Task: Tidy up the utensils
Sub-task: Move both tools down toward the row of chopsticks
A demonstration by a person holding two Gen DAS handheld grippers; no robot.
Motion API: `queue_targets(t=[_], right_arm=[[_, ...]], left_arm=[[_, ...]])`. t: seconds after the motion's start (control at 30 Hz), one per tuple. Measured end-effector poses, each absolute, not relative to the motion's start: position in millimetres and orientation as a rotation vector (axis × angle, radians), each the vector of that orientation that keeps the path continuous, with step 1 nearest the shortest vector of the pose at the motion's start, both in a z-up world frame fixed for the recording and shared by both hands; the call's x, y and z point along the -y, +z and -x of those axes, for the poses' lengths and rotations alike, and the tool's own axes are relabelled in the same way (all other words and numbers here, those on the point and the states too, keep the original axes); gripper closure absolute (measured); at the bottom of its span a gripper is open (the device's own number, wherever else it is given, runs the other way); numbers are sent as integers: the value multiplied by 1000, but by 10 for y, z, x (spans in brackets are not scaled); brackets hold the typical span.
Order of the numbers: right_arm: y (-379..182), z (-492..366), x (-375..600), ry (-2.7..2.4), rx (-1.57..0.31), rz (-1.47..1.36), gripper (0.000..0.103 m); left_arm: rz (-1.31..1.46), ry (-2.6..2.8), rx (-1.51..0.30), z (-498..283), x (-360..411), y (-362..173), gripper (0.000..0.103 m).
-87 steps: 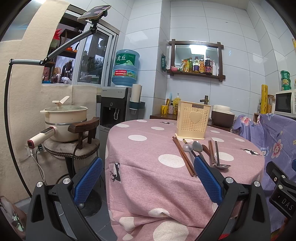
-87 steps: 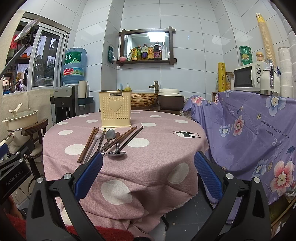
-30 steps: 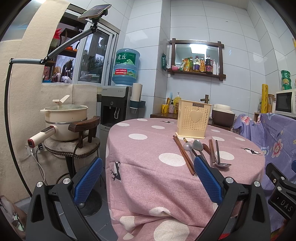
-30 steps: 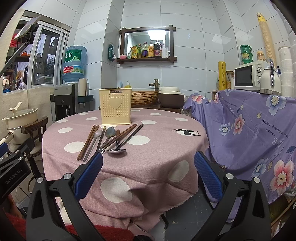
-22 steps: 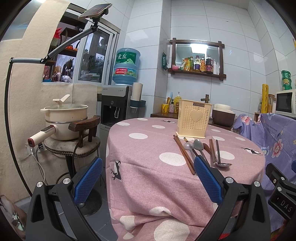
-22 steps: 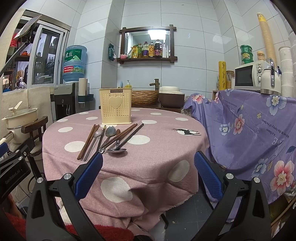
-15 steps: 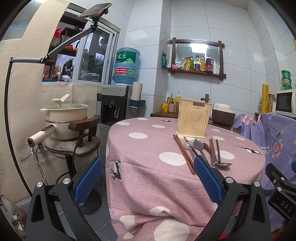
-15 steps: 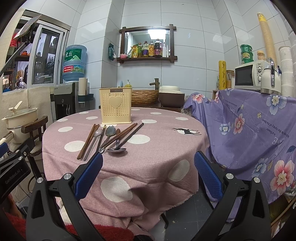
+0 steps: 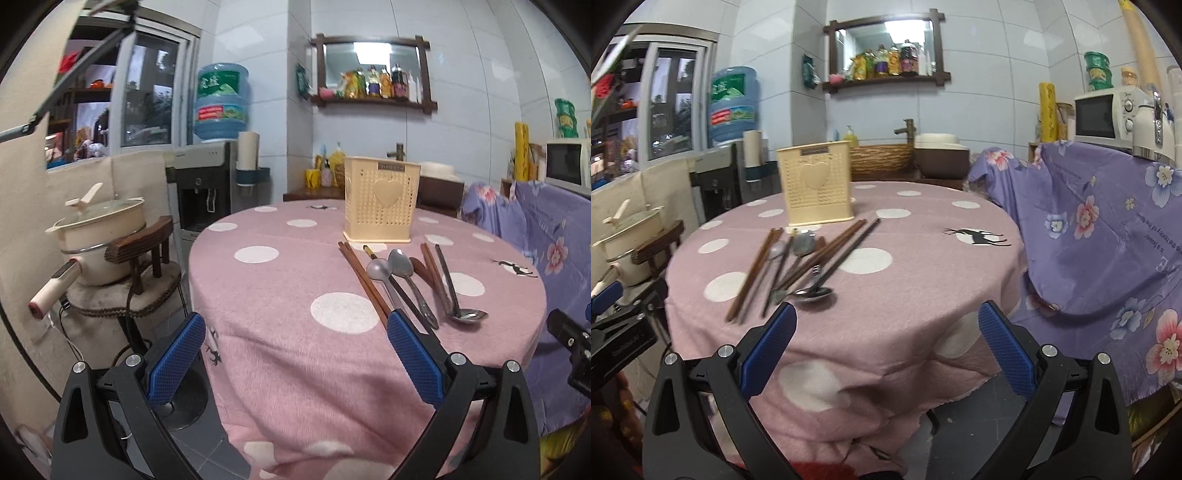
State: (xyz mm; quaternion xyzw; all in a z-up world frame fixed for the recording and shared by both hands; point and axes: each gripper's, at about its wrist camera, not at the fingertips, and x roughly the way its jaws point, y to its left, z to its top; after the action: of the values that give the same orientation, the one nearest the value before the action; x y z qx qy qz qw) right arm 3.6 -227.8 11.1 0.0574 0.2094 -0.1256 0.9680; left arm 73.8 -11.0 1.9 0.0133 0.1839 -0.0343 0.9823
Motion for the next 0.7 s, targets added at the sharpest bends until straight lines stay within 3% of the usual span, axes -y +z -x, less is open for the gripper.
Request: queue_targets(t=[0.27, 0.47, 0.6, 0.7], right_arm=[[205, -774, 2566, -211, -602, -112, 5], [355, -1273, 2749, -161, -660, -134, 7], [370, -1659, 2845, -151, -737, -181, 22], [350, -1877, 2851, -143, -776, -196, 27]], left_arm=[[-2, -173, -536, -1489, 157, 270, 6], [-1, -220, -726, -2133, 260, 211, 36], [6, -226, -791, -2417, 320, 191, 51], [11, -251, -841, -2564, 414, 165, 58]])
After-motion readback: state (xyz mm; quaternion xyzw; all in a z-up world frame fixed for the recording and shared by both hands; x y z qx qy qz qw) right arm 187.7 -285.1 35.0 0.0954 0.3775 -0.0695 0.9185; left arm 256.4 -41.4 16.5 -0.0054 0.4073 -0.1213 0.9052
